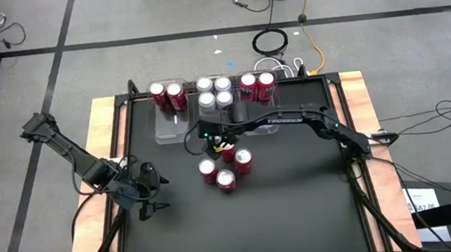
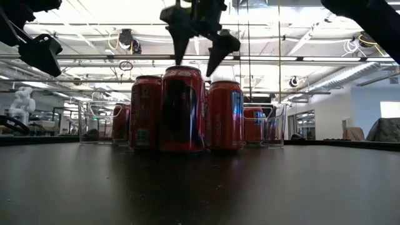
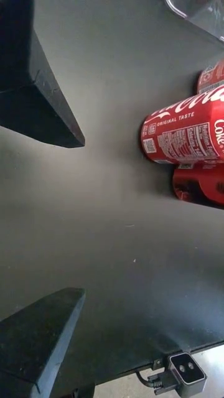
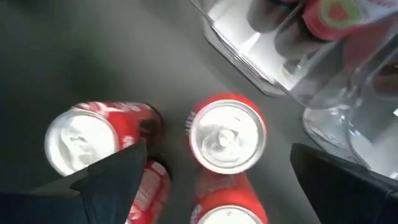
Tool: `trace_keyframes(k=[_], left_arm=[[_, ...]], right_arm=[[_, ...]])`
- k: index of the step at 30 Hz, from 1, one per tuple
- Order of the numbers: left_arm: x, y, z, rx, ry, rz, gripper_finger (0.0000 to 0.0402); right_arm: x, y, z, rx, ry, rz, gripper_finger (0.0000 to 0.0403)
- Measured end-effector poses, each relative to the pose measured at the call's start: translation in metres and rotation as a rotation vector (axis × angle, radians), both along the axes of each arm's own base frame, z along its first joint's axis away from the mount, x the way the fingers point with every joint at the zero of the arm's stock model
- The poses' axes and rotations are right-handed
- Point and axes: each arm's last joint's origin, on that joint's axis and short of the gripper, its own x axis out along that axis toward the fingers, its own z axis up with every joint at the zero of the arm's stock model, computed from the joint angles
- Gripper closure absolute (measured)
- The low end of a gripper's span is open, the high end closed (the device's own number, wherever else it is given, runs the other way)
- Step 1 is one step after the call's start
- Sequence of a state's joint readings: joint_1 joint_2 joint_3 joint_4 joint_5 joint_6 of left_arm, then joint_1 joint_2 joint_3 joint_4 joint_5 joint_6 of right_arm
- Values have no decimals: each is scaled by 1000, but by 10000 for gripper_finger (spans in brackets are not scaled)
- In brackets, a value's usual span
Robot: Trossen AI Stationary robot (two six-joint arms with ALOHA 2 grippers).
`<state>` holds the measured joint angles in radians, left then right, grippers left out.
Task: Sort soda cans
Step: Put the top orange soda can into the right transparent bin
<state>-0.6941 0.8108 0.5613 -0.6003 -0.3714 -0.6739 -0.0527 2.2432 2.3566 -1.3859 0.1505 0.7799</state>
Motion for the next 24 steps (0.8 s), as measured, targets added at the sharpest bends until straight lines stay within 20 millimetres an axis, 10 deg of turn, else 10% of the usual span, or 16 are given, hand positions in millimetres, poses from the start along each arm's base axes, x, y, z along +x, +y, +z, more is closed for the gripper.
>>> trace_keyframes(k=[24], left_arm=[[0, 1, -1, 9, 6, 3, 6]], right_arm=[[10, -16, -53, 107, 103, -10, 14]])
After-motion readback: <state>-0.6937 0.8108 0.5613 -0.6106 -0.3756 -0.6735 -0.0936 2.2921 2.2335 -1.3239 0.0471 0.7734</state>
